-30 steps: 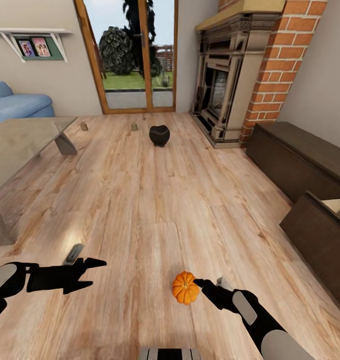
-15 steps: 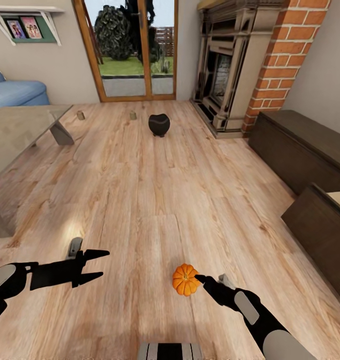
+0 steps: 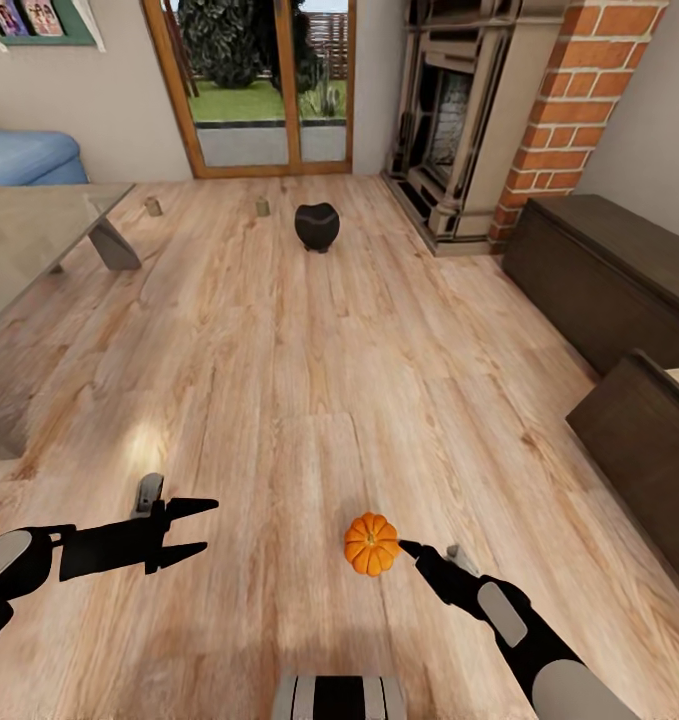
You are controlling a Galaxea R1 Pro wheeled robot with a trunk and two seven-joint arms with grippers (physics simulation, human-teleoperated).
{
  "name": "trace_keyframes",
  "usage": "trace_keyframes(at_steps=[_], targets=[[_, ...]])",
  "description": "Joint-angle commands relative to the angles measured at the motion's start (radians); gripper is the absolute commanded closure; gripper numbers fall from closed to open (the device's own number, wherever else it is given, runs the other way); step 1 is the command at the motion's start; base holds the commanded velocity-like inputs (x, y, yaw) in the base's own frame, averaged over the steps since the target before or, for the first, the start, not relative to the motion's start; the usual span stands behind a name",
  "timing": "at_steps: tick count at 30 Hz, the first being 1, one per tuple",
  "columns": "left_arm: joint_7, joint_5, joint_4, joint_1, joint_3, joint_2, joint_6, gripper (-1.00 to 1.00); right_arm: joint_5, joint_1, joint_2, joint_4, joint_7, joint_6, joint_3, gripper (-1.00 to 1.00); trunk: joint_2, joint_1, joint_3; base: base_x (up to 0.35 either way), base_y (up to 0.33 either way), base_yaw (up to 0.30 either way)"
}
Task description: Place each of the two pumpkins and all three candles from the living room inside a cabinet in the living room (use any cabinet), then make sure every cabinet is closed, and position the cauldron so it is next to a table in the living room.
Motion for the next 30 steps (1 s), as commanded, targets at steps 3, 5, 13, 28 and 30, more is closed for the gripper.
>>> trace_keyframes(at_steps=[3,5,13,28,30], targets=[[0.009,0.012,0.0,-0.001,-0.001,0.001,0.001,-1.0,-0.003,0.0,0.0,-0.002,0.002,0.007,-0.018,-1.0,-0.001,0.001,-0.012,0.0,0.0,0.0],[0.008,0.013,-0.002,-0.001,-0.001,0.001,0.001,-1.0,-0.003,0.0,0.0,-0.002,0.002,0.007,-0.02,-1.0,-0.002,0.002,-0.02,0.0,0.0,0.0],[0.005,0.017,-0.003,-0.001,-0.001,0.001,0.001,-1.0,-0.003,0.0,0.0,-0.002,0.001,0.007,-0.022,-1.0,-0.002,0.004,-0.036,0.0,0.0,0.0],[0.005,0.006,0.011,0.012,-0.001,0.001,0.001,-1.0,-0.003,-0.001,0.0,-0.002,0.001,0.007,-0.022,-1.0,-0.002,0.004,-0.036,0.088,0.0,0.0],[0.005,0.006,0.01,0.013,-0.001,0.001,0.001,-1.0,-0.003,0.0,0.0,-0.002,0.001,0.007,-0.022,-1.0,-0.002,0.004,-0.036,0.121,0.0,0.0]])
